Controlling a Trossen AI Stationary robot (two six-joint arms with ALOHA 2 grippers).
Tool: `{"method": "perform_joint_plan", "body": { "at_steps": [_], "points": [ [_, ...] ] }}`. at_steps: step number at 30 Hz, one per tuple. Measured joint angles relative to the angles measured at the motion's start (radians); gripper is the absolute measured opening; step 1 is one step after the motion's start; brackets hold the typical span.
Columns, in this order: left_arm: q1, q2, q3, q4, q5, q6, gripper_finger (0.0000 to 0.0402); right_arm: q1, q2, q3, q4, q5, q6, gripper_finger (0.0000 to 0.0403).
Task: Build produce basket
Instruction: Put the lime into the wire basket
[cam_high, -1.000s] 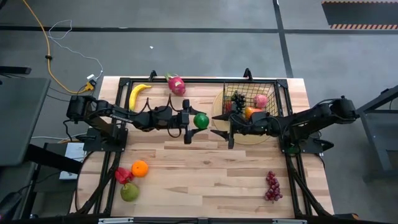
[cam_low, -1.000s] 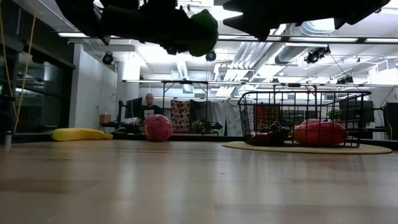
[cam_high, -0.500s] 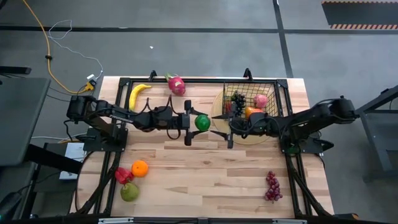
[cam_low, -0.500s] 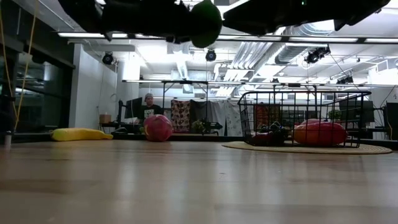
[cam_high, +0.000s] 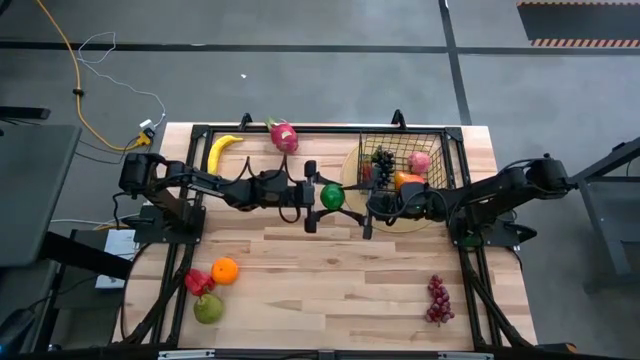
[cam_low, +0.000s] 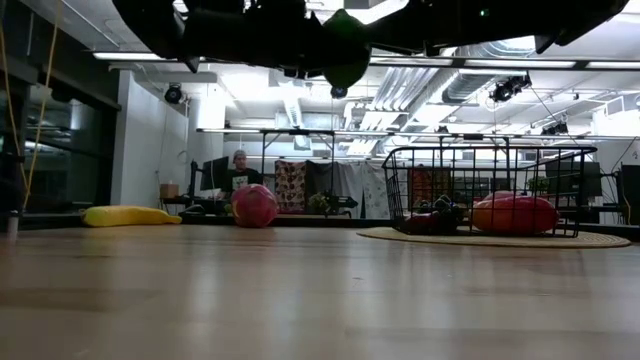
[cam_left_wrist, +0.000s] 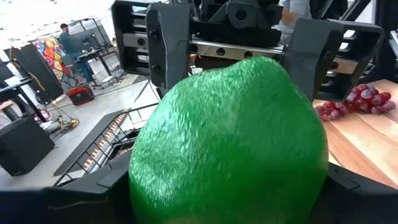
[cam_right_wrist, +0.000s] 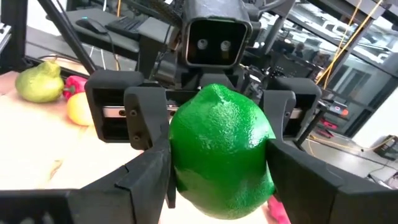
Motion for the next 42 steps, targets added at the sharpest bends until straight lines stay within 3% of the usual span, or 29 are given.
{"method": "perform_joint_plan", "body": {
  "at_steps": [15,20,30,35,40,42],
  "points": [
    [0.0,-0.001,0.001,-0.001,-0.026,0.007,0.0284,0.001,-0.002,0.0,0.0,0.024,0.009,0.025],
    [-0.001,-0.036,0.002,-0.064,-0.04,0.009,0.0284,0.0,-0.017,0.003,0.01,0.03,0.113,0.025],
    [-0.001,-0.066,0.001,-0.133,-0.035,0.009,0.0284,0.001,-0.017,0.004,0.007,0.032,0.092,0.0252],
    [-0.001,-0.066,0.001,-0.13,-0.035,0.009,0.0284,0.002,-0.017,0.008,-0.028,0.032,0.173,0.0299],
    [-0.002,-0.067,0.001,-0.123,-0.039,0.008,0.0284,0.012,-0.016,0.103,-0.215,0.032,0.184,0.0383],
    [-0.009,-0.067,0.001,-0.126,-0.066,0.004,0.0284,0.018,-0.016,0.144,-0.283,0.032,0.184,0.0393]
  ]
}}
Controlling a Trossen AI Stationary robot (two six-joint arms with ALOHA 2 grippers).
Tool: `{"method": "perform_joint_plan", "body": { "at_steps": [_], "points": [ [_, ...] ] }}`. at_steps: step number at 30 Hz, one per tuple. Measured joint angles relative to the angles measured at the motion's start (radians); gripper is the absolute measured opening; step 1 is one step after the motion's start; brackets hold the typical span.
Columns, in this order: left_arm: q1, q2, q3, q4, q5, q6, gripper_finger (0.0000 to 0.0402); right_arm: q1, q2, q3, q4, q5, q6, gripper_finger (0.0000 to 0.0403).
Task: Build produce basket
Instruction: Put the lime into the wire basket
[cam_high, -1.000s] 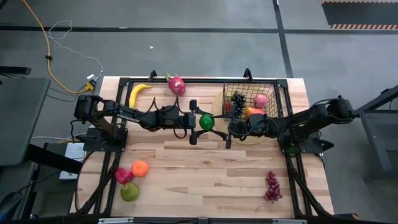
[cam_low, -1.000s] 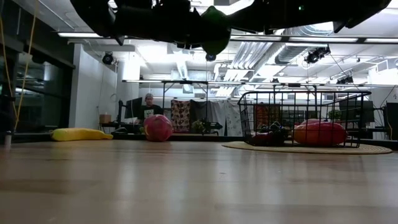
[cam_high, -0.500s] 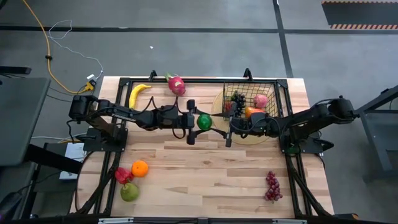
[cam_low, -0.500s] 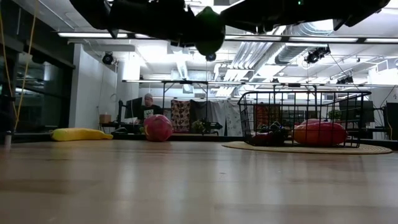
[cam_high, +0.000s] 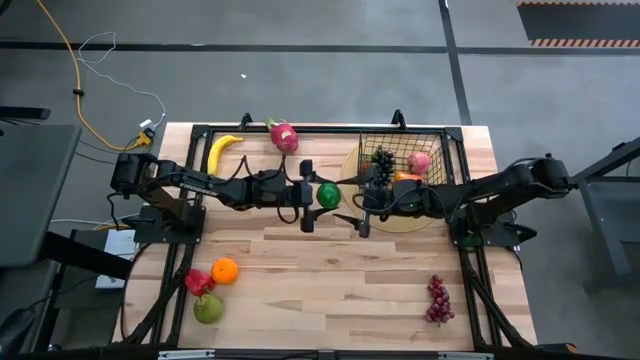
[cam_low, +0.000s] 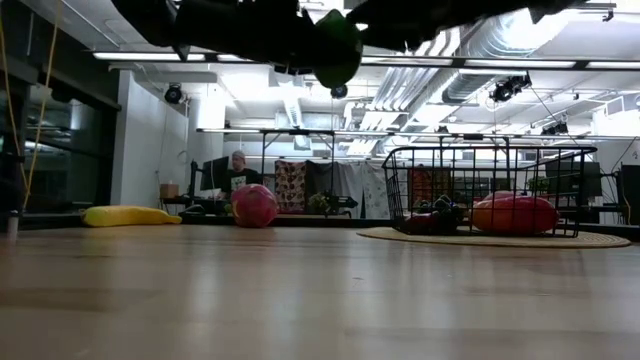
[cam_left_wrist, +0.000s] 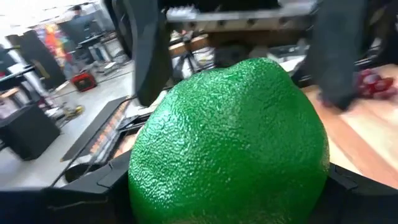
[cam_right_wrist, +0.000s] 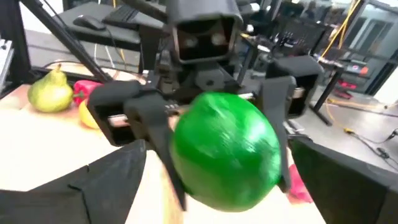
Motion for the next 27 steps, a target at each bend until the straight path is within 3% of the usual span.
{"method": "perform_joint_plan", "body": {
  "at_steps": [4,27],
  "points": [
    [-0.019,0.0,0.0,-0.012,-0.06,0.026,0.0284,0.004,0.0,0.059,-0.089,0.0,0.043,0.038],
    [-0.037,0.009,0.059,-0.056,-0.081,0.105,0.0284,-0.001,0.0,0.061,-0.105,0.0,0.087,0.037]
  ]
}}
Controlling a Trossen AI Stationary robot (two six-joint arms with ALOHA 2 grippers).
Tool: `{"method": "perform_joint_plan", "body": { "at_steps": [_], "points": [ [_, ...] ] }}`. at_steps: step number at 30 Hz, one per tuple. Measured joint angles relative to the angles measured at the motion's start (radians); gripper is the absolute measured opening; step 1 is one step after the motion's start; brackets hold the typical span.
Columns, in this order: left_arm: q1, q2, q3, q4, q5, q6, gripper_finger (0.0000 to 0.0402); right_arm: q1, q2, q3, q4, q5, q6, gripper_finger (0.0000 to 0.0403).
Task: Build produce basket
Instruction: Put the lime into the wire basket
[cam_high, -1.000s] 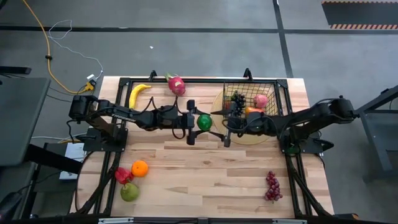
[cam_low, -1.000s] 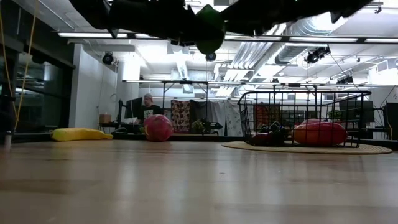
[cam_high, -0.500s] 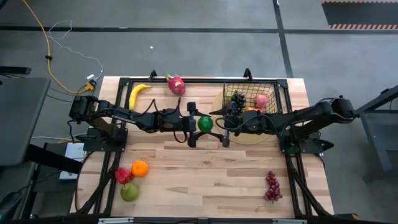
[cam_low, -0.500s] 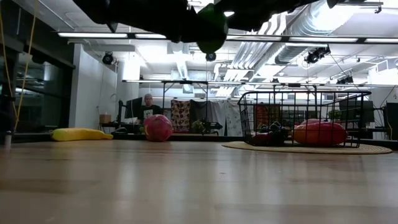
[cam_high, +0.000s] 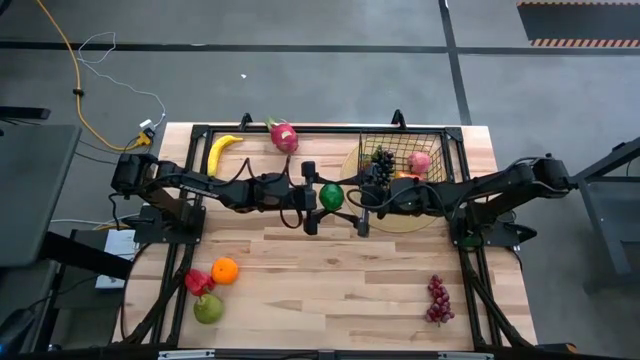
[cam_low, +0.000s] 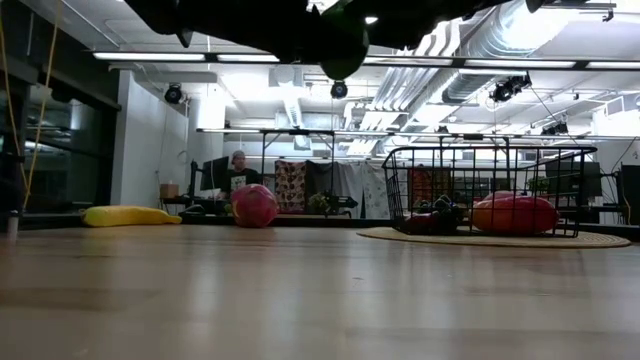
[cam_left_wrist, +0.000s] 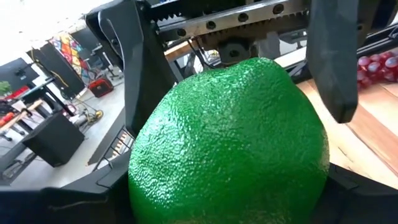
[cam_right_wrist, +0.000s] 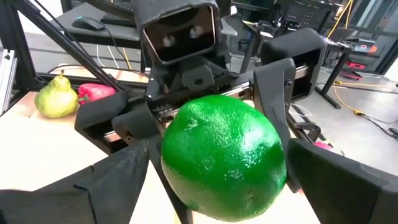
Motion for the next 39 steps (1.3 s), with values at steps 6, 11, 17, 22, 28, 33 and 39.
{"method": "perform_joint_plan", "body": {
  "at_steps": [6,11,17,22,28,33,39],
  "points": [
    [0.0,0.0,0.0,0.007,-0.004,0.005,0.0284,0.0,0.0,0.0,0.0,0.0,-0.009,0.0317],
    [0.001,0.0,0.0,0.01,-0.007,0.0,0.0285,0.0,0.0,0.0,0.008,0.03,-0.032,0.0265],
    [0.001,0.0,0.0,0.007,-0.052,-0.033,0.0304,0.0,0.0,0.0,0.008,0.035,-0.059,0.0241],
    [0.0,0.0,0.004,-0.034,-0.158,-0.066,0.0328,-0.001,0.0,0.0,0.008,0.062,-0.074,0.0239],
    [0.0,-0.026,0.027,-0.193,-0.184,-0.049,0.0329,0.0,-0.007,0.0,-0.018,0.061,-0.08,0.0238],
    [0.006,-0.137,0.026,-0.396,-0.184,-0.065,0.033,0.0,-0.06,0.0,-0.097,0.094,-0.107,0.0238],
    [0.014,-0.368,-0.014,-0.483,-0.12,-0.153,0.0329,-0.015,-0.185,0.0,-0.298,0.195,-0.108,0.0238]
  ]
}}
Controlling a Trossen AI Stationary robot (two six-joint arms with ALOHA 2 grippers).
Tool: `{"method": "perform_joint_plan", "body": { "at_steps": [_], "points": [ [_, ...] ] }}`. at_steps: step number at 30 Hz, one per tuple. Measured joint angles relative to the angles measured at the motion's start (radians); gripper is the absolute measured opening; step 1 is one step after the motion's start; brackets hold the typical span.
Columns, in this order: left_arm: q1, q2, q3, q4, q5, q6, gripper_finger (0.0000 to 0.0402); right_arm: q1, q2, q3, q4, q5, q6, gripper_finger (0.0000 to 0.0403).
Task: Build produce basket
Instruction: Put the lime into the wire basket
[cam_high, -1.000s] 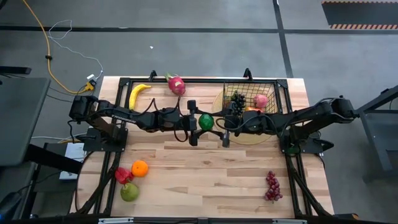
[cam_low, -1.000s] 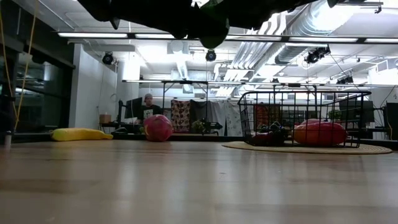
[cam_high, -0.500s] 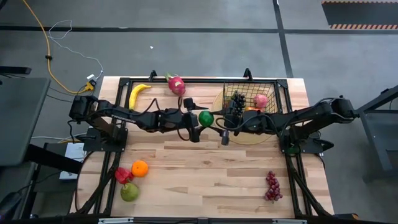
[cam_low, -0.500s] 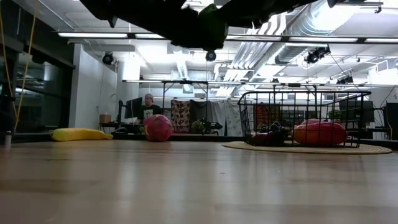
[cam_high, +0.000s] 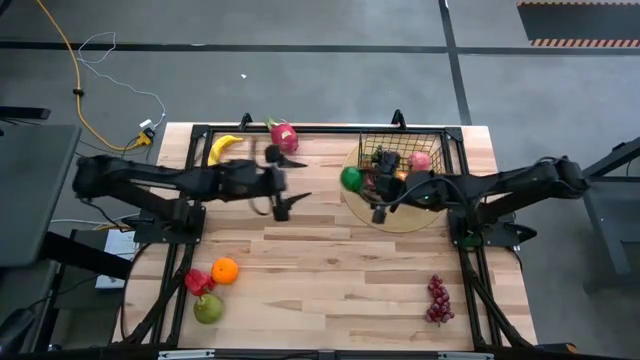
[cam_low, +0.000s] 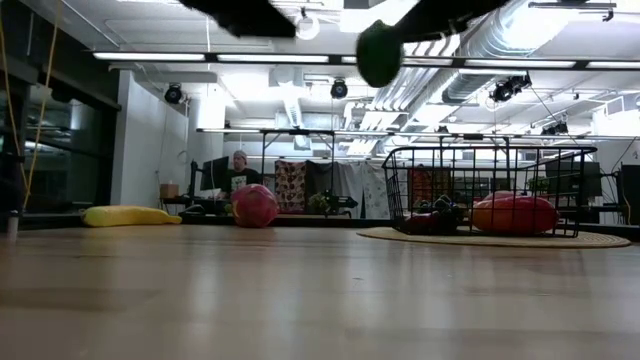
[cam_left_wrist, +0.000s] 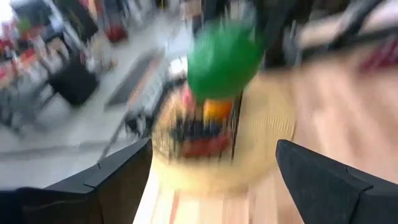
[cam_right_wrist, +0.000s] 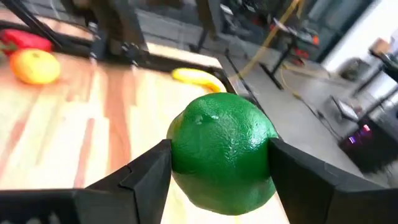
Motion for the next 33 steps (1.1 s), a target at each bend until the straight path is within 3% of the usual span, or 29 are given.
{"method": "perform_joint_plan", "body": {
  "at_steps": [7,11,14,19,24,33],
  "points": [
    [-0.001,-0.307,-0.275,0.227,0.095,-0.1,0.0328,-0.086,-0.152,-0.115,-0.143,0.039,0.102,0.0238],
    [-0.003,-0.44,-0.446,0.39,0.101,-0.164,0.0328,-0.165,-0.248,-0.224,-0.144,0.182,0.16,0.0238],
    [-0.004,-0.503,-0.526,0.476,0.104,-0.24,0.0328,-0.249,-0.274,-0.245,-0.173,0.263,0.306,0.0238],
    [-0.004,-0.542,-0.56,0.479,0.112,-0.354,0.0328,-0.418,-0.233,-0.201,-0.356,0.143,0.616,0.0238],
    [-0.003,-0.542,-0.56,0.458,0.186,-0.387,0.0328,-0.567,-0.147,-0.196,-0.463,-0.067,0.735,0.0238],
    [-0.003,-0.541,-0.56,0.452,0.19,-0.367,0.0328,-0.644,-0.02,-0.195,-0.36,-0.083,0.732,0.0238]
  ]
}}
